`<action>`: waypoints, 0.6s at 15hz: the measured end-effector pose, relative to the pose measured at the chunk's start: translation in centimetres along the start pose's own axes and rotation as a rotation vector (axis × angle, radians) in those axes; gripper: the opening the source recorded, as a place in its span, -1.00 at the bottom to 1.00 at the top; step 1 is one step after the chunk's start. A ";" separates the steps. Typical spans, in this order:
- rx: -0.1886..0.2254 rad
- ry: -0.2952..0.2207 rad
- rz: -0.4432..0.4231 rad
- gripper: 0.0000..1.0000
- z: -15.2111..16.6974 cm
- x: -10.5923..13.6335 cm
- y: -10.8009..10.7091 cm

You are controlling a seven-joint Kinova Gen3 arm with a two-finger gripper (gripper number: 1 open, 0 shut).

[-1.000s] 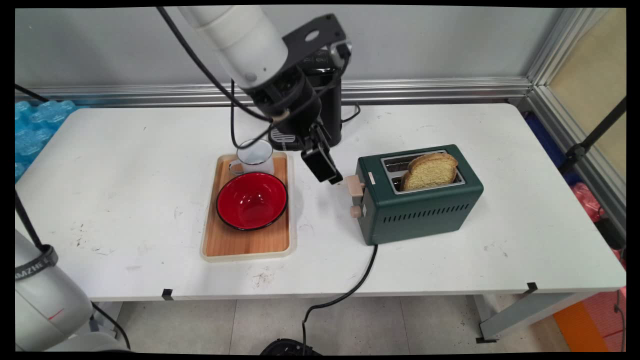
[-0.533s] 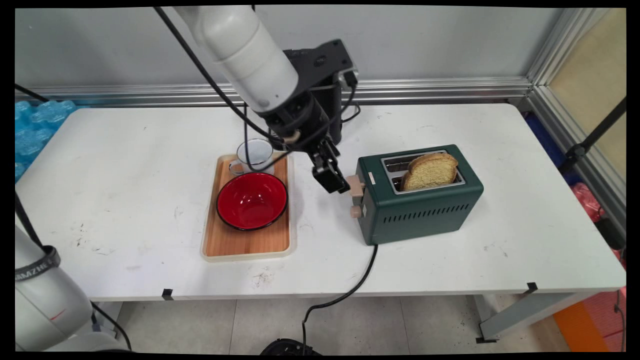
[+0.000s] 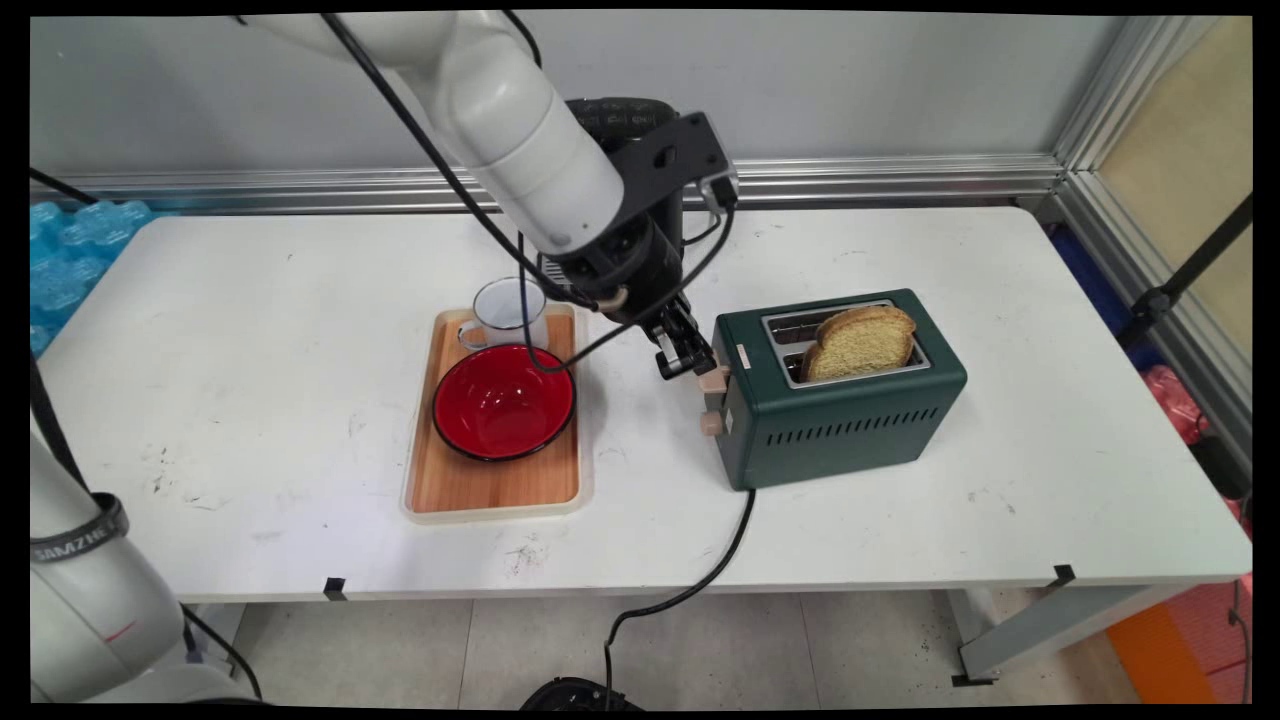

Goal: Press the toaster switch

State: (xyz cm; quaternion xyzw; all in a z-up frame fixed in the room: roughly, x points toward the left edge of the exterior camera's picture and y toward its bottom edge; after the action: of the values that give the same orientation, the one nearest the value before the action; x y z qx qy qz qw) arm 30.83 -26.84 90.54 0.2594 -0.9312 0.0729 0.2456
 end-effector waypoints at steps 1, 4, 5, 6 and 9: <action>0.001 0.002 0.000 -1.00 0.4 0.0 0.0; 0.004 0.005 0.002 -1.00 1.3 0.0 -0.1; 0.006 0.006 0.002 -1.00 1.7 0.0 -0.1; 0.007 0.006 0.002 -1.00 1.9 0.0 -0.2; 0.012 -0.002 0.001 -1.00 3.0 -0.3 -0.3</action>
State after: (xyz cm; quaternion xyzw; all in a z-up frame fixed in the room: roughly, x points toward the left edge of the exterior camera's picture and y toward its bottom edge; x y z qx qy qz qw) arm 29.95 -27.79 87.82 0.2605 -0.9311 0.0784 0.2431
